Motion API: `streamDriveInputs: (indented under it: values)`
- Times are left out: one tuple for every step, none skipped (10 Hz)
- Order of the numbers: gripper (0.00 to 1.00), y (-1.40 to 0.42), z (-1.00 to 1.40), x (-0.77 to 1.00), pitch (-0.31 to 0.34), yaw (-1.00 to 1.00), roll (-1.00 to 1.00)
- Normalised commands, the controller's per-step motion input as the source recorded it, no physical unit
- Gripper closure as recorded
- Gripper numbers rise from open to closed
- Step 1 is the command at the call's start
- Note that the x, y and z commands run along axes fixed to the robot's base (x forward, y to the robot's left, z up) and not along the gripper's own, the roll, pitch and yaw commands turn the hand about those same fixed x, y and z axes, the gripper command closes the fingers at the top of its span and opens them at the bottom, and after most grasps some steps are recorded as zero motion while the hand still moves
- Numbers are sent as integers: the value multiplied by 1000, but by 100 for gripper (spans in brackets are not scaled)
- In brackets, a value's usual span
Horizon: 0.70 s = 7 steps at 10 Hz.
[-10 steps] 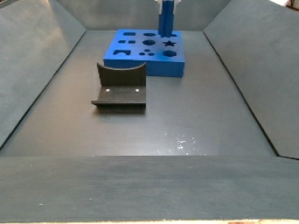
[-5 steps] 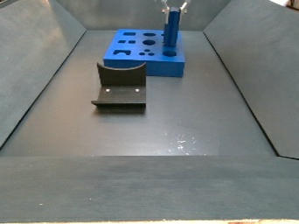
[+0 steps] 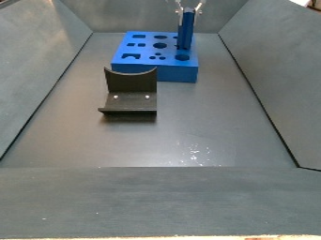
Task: Pick up the star object. Move to above the board. Insert the star object.
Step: Insert the star object.
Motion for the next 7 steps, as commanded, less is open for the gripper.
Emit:
streamDriveInputs:
  values:
    - [100,20,0,0,0,0,0]
    - [100,0,-109,0,0,171,0]
    - [100,0,-183,0,-26,349,71]
    - [100,0,-89,0,0,306,0]
    - [100,0,0,-23,-20,40,0]
    - [100,0,0,-109,-103,60,0]
    - [100,0,-29,-91,-89,386,46]
